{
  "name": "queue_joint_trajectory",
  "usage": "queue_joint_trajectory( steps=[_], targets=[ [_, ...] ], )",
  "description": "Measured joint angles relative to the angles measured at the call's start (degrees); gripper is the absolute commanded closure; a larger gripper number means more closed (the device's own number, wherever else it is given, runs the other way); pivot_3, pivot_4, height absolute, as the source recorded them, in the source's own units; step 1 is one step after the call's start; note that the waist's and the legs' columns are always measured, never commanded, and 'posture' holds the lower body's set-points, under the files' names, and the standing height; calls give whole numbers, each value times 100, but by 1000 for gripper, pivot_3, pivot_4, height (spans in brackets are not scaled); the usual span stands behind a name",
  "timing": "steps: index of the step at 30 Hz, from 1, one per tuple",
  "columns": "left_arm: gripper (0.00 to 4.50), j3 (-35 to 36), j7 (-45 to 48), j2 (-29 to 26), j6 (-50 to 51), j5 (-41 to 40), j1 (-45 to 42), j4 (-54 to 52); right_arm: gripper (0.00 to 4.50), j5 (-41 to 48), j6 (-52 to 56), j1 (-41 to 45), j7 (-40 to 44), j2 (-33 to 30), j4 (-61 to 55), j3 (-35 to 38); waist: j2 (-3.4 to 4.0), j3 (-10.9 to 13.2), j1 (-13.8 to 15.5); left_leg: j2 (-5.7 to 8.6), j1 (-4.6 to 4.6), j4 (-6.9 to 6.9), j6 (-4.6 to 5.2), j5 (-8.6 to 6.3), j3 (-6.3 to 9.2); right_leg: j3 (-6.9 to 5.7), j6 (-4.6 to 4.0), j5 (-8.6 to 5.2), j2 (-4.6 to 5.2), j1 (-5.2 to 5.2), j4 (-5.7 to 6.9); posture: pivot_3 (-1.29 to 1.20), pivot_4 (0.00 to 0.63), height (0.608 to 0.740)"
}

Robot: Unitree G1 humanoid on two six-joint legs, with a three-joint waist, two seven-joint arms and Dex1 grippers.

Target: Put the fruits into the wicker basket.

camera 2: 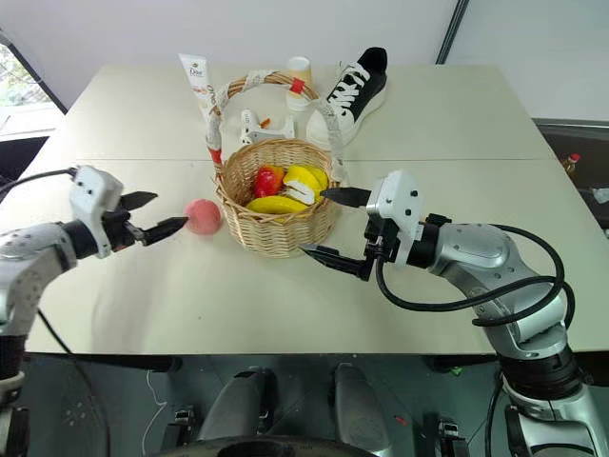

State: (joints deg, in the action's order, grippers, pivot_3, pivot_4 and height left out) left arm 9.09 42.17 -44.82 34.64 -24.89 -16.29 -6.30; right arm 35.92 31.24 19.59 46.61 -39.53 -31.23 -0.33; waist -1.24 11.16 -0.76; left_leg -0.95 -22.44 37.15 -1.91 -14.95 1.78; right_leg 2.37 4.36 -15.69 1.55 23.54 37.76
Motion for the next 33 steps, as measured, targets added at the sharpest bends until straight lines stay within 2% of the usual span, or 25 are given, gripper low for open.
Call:
queue_joint_trajectory(
  steps=[7, 10, 13, 16, 19, 22, 25, 28, 33],
  targets=[
    [33, -554, -114, 335, -67, 475, -452, 602, 0, -44, -1, 84, 33, 45, 2, -55, 0, 0, -24, 0, 3, 1, 0, 0, -1, 0, 1, 1, -2, 1, 3, 0, 150, 740],
    [907, -579, -106, 505, -149, 520, -493, 794, 0, -86, 0, 86, 27, 64, 2, -89, 0, 0, -22, 0, 2, 1, 0, 0, -1, 0, 1, 1, -1, 1, 3, 0, 150, 740],
    [2300, -575, -92, 521, -189, 548, -505, 855, 0, -87, 0, 85, 11, 81, 0, -112, 0, 0, -22, -1, 2, 1, 0, 0, 1, 0, 1, 1, -1, 1, 3, 0, 150, 740],
    [2300, -473, -24, 515, -190, 489, -470, 825, 0, -86, 0, 77, -15, 84, -18, -113, 0, 0, -25, -1, 2, 1, 0, 0, 1, 1, 1, 1, 0, 2, 3, 0, 150, 740],
    [2300, 23, 171, 419, -184, 155, -171, 503, 0, -86, 1, 34, -24, 81, -53, -111, 0, 0, -43, -10, 2, -1, 0, 0, 4, 4, 1, 1, 4, 8, 4, 0, 150, 740],
    [2300, 802, 378, 289, 83, -529, 92, -14, 0, -85, 1, -21, -21, 68, -91, -97, 0, 0, -28, -23, 1, 0, 0, 0, 5, 4, 1, 1, 6, 7, 5, 0, 150, 740],
    [2300, 1364, 371, 248, 541, -1413, -80, -758, 0, -86, 0, -51, 3, 43, -95, -85, 0, 0, 12, -13, 2, 5, 0, 0, 4, 3, 1, 1, 6, -2, 4, 0, 150, 740],
    [2300, 1053, 137, 390, 763, -1755, -852, -1353, 0, -93, -39, 2, 64, 43, -14, -87, -3, -2, 54, 3, 2, 10, 0, 0, 7, -2, 3, 1, 10, -15, 0, 0, 150, 740],
    [2300, -555, -361, 1046, 770, -1121, -1676, -1322, 0, -197, -82, 116, 93, 52, 208, -92, -4, -2, -25, 10, 4, 5, 0, 0, 1, 3, 7, 4, -4, -9, -3, 0, 150, 740]
  ],
)
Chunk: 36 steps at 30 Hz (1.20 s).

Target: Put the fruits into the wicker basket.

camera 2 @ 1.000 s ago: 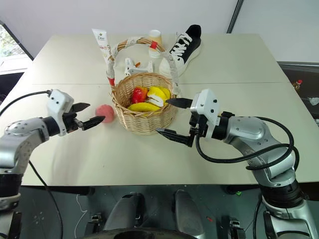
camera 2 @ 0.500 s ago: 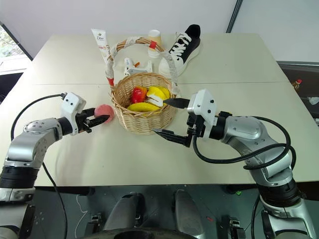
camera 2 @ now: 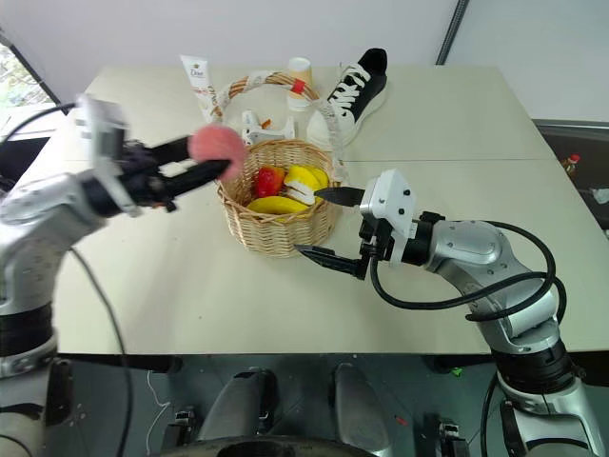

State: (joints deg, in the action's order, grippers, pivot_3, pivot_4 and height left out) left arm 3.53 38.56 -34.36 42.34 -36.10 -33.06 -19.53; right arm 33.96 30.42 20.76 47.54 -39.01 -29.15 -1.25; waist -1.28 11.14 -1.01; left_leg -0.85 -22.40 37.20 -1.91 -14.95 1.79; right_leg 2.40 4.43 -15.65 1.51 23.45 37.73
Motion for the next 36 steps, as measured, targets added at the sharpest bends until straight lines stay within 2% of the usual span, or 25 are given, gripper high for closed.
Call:
queue_joint_trajectory(
  steps=[3, 4, 7, 13, 15, 18, 22, 26, 32, 36],
  targets=[
    [2300, -618, -222, 327, -19, 401, -379, 365, 0, -29, -3, 0, -17, 2, 35, -2, 0, 1, -28, -5, 1, -2, 0, 0, -1, 3, -1, 0, -10, 7, 3, 0, 150, 740],
    [1462, -729, -248, 330, -27, 541, -442, 453, 0, -67, -3, -9, -47, -7, 34, 4, 1, 1, -42, -6, 3, -4, 0, 0, -2, 6, -1, 0, -11, 9, 6, 0, 150, 740],
    [65, -747, -249, 335, -53, 735, -454, 617, 0, -228, -2, -167, -151, -159, 35, 173, 2, 2, -25, -6, 0, -3, 0, 0, -2, 7, -1, -1, -10, 12, 10, 0, 150, 740],
    [21, -710, 70, 144, -309, 916, -367, 614, 0, -1020, -356, -453, -115, -997, 417, 560, 2, 2, 26, 0, -3, -1, 0, 0, -8, 7, -1, -1, -2, 9, 4, 0, 150, 740],
    [21, -656, 536, 3, -519, 733, -4, 342, 0, -1640, -852, -759, 108, -1656, 747, 550, 4, 3, 25, -1, -3, -7, 0, 0, -12, 7, -2, -1, 0, 10, -2, 0, 150, 740],
    [21, -654, 1016, -196, -548, 506, 357, 31, 0, -2383, -1572, -948, 375, -2118, 1330, 366, 3, 3, -3, -5, 0, -6, 0, 0, -16, 9, -1, -1, -3, 9, -4, 0, 150, 740],
    [21, -751, 1196, -266, -550, 511, 495, -187, 0, -3108, -2467, -844, 574, -2182, 1970, -139, 5, 3, -20, -6, 6, -1, 0, 1, -20, 11, -1, -1, -7, 6, -1, 0, 150, 740],
    [21, -929, 1141, -210, -546, 561, 601, -232, 0, -4070, -3490, -342, 531, -2204, 2939, -664, 6, 3, -20, -5, 5, 1, -1, 1, -23, 14, 0, -1, -6, 7, 0, 0, 150, 740],
    [21, -951, 1086, -193, -543, 563, 674, -323, 0, -4865, -4493, 337, 268, -2003, 3864, -1024, 6, 3, -20, -6, 6, 1, -2, 2, -22, 15, 0, 0, -5, 6, 2, 0, 150, 740],
    [0, -950, 988, -189, -522, 563, 769, -335, 1280, -4971, -4606, 472, 238, -1832, 4087, -1071, 5, 3, -14, -6, 8, 5, -2, 2, -21, 15, 0, 0, -4, 3, 5, 0, 150, 740]
  ],
)
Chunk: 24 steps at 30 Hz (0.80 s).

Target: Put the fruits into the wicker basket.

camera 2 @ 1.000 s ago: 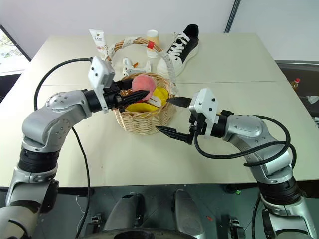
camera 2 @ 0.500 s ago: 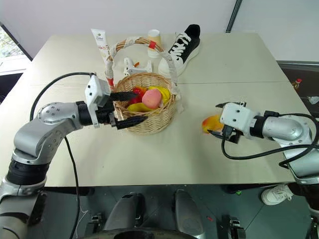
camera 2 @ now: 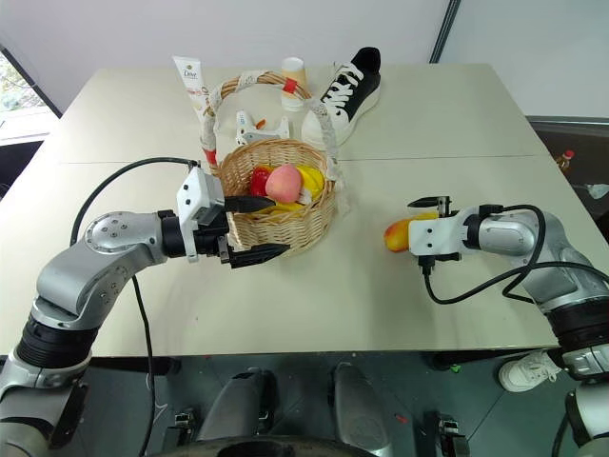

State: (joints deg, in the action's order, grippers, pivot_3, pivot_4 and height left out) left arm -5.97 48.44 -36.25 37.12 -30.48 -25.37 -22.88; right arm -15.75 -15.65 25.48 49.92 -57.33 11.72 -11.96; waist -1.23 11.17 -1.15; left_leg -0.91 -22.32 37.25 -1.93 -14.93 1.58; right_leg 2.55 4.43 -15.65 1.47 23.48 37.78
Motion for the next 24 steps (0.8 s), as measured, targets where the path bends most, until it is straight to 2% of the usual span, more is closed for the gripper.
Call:
queue_joint_trajectory(
  steps=[1, 4, 6, 12, 18, 20, 24],
  targets=[
    [0, 2, -18, 3, 5, -1, 2, 0, 1738, -10, -4, 0, -2, 21, 2, -17, 0, 0, 2, 0, 0, 0, 0, 0, 0, 0, 0, 0, 1, 1, 1, 0, 150, 740],
    [0, 134, -89, 52, 15, -106, 89, -24, 1738, -43, -9, -1, -23, 34, -50, -16, 0, 0, 0, 0, 0, -1, 0, 0, 0, 0, 0, 0, 3, 1, 1, 0, 150, 740],
    [0, 469, -131, 45, 34, -285, 240, -27, 1738, -25, 40, -43, -24, 34, -188, 19, 1, 0, -6, -3, 0, -2, 0, 0, 2, 0, 0, 0, 2, 4, 4, 0, 150, 740],
    [0, 1300, -114, -383, 66, -407, 775, 79, 1738, 583, 649, -183, 122, 118, -1181, 456, 3, 1, 0, -4, 0, -3, 0, 0, 13, 0, -1, 0, 3, 4, 6, 0, 150, 740],
    [0, 2251, -178, -494, 17, -542, 1160, 318, 1738, 2770, 2813, 325, 609, 719, -3547, 762, 2, 1, 17, -16, 1, -2, 0, -1, 26, -4, -1, 0, 8, 1, 7, 0, 150, 740],
    [0, 2358, -181, -512, 9, -586, 1242, 364, 1738, 2969, 3098, 613, 576, 980, -3714, 702, 0, 0, 20, -13, 0, 0, 1, -1, 24, -4, 0, 0, 12, 0, 5, 0, 150, 740],
    [0, 2484, -231, -518, 5, -682, 1357, 362, 1738, 2691, 3360, 1521, 201, 2050, -3591, -103, 0, 0, -4, -13, 1, -2, 0, 0, 21, -5, -2, -1, 9, 8, 11, 0, 150, 740]
  ],
)
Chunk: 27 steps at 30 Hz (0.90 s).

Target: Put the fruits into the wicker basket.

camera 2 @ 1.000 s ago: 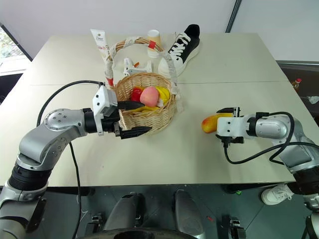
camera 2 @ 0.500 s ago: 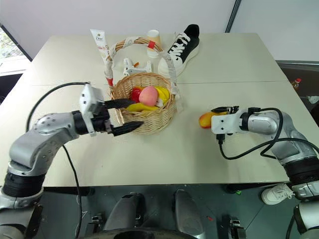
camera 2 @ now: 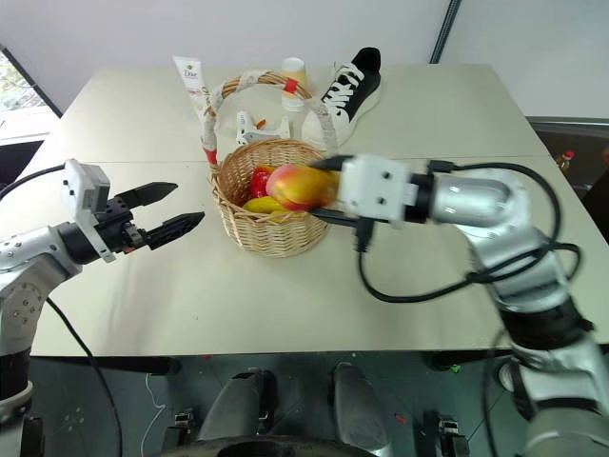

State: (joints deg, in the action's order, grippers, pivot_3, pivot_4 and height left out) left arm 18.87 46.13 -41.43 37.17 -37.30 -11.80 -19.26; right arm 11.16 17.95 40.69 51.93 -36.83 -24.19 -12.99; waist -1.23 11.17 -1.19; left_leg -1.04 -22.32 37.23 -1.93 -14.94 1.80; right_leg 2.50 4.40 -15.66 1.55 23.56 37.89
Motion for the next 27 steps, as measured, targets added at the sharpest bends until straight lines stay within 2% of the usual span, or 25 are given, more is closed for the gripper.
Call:
queue_joint_trajectory(
  steps=[2, 6, 8, 11, 12, 14, 19, 24, 27],
  targets=[
    [0, -13, -46, 67, 0, -53, -25, -45, 1738, -612, -162, 399, -317, 451, 572, -496, 0, 0, 1, 7, -4, -1, -1, 1, -3, 1, 0, 1, 2, 6, 1, 0, 150, 740],
    [0, -45, -188, 165, 2, -97, -38, -221, 1738, -1675, -683, 697, -855, 850, 1709, -1076, -1, -1, 42, 10, -13, -3, -2, 1, -4, -1, -1, 1, 11, 12, 2, 0, 150, 740],
    [0, -134, -262, 229, 4, -107, -71, -253, 1182, -1868, -785, 704, -968, 997, 2020, -1145, -1, -1, 42, 11, -17, -4, -2, 1, -3, 0, 0, 1, 14, 16, 2, 0, 150, 740],
    [0, -235, -327, 330, 8, -222, -73, -354, 56, -1991, -873, 704, -1005, 1065, 2126, -1120, -1, -1, 28, 10, -19, -5, -2, 1, -2, 1, 0, 1, 14, 20, 3, 0, 150, 740],
    [0, -238, -353, 335, 8, -231, -76, -361, 56, -1989, -885, 703, -1009, 1094, 2123, -1084, -1, -1, 20, 10, -18, -5, -2, 1, -2, 1, 0, 1, 12, 20, 4, 0, 150, 740],
    [0, -244, -403, 335, 8, -258, -102, -368, 56, -1836, -869, 679, -952, 1097, 2007, -911, -1, 0, -2, 10, -16, -5, -2, 1, -4, 2, 0, 2, 9, 22, 8, 0, 150, 740],
    [0, -300, -417, 334, 8, -278, -161, -374, 56, -705, -400, 351, -514, 1015, 890, -82, -1, 0, 14, 7, -16, -5, -1, 0, 0, 1, 0, 2, 10, 19, 8, 0, 150, 740],
    [0, -421, -410, 347, 6, -295, -241, -354, 56, 1160, 1256, -738, -296, 564, -172, 1242, -2, -1, 45, 8, -9, -5, 1, -1, 5, 0, 0, 1, 15, 1, -2, 0, 150, 740],
    [0, -475, -403, 388, 6, -297, -268, -338, 56, 1428, 1789, -1099, -605, 495, -196, 1577, 1, 1, -13, 10, -2, -5, 1, -1, -6, 5, 0, 1, 5, 4, 0, 0, 150, 740]
  ],
)
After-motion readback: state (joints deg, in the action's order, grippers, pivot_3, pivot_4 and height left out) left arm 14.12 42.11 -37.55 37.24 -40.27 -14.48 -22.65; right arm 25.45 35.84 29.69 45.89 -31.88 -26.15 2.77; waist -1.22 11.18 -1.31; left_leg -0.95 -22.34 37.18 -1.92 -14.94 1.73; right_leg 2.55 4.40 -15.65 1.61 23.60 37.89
